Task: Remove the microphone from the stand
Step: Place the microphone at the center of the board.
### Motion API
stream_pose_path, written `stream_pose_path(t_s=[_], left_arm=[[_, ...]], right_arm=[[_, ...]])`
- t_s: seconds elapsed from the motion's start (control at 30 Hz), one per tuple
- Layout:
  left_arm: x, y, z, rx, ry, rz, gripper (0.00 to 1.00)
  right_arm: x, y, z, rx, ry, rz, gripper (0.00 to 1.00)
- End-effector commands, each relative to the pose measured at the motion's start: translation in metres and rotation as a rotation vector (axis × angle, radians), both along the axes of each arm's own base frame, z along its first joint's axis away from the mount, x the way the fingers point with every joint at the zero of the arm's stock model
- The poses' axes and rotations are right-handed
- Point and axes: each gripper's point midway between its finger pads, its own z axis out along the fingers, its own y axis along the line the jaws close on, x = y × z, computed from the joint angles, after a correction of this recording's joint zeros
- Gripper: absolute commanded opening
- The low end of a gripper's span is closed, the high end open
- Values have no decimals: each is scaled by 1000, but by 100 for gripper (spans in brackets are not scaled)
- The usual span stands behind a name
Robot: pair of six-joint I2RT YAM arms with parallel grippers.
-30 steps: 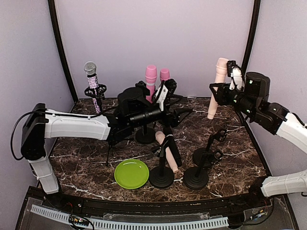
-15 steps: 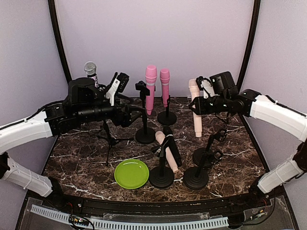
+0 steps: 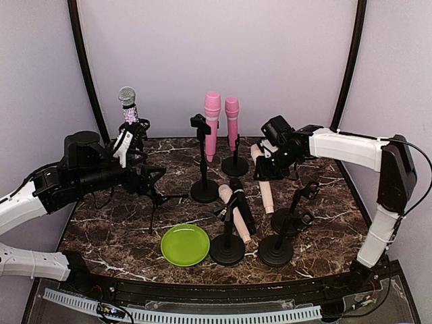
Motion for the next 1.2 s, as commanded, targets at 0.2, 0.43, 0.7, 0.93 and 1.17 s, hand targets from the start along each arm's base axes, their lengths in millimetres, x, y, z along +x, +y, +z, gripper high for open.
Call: stream_pose_path(t_s=[0.2, 0.43, 0.7, 0.93, 1.17], left_arm=[[4, 39, 24, -8, -115, 165, 83], [10, 49, 21, 15, -120, 226, 83], [14, 49, 15, 34, -116, 243, 84], [15, 48, 11, 37, -109, 244, 85], [16, 48, 10, 37, -107, 246, 86]], right_arm=[[3, 10, -42, -37, 123, -45, 5], [6, 19, -66, -51, 150, -31, 12], [7, 31, -78, -9, 165, -11, 25], [6, 32, -84, -4, 166, -6, 36], [6, 32, -87, -4, 165, -7, 42]])
